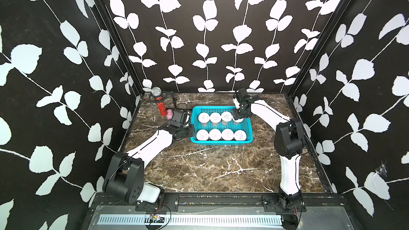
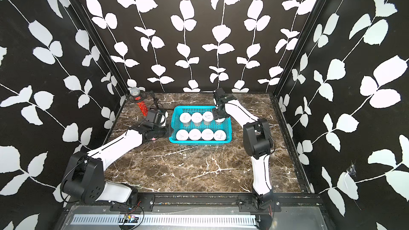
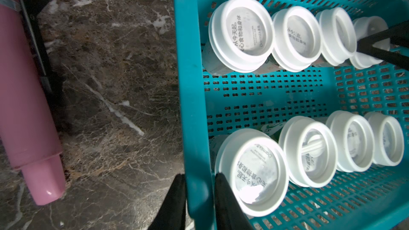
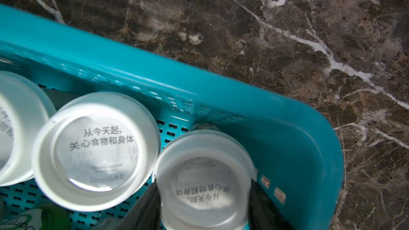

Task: Put the yogurt in the basket
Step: Adjust the basket at the center of the board.

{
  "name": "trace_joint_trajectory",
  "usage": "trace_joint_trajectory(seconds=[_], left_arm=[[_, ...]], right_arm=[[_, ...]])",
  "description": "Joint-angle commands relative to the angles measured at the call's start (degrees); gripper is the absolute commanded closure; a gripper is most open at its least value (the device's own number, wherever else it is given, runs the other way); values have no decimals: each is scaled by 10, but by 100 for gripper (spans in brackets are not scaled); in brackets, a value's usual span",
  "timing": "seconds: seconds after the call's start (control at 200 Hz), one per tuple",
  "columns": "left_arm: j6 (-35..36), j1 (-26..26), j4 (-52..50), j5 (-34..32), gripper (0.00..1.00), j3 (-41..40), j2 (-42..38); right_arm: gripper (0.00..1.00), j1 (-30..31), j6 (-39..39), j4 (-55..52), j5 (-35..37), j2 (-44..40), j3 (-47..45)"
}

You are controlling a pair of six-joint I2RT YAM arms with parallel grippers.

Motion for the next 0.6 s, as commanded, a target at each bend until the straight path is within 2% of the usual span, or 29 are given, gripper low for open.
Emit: trace_joint_trajectory(seconds=[0.0, 0.24, 0.595], left_arm=[[8, 1, -12, -5, 76, -5, -22], [8, 1, -10, -5, 76, -5, -21], [9, 1, -13, -5, 76, -3, -23]], right_arm=[[39, 2, 6, -15, 17, 13, 20], [30, 2, 9, -8, 8, -1, 17], [22, 1, 10, 3, -7, -33, 12]])
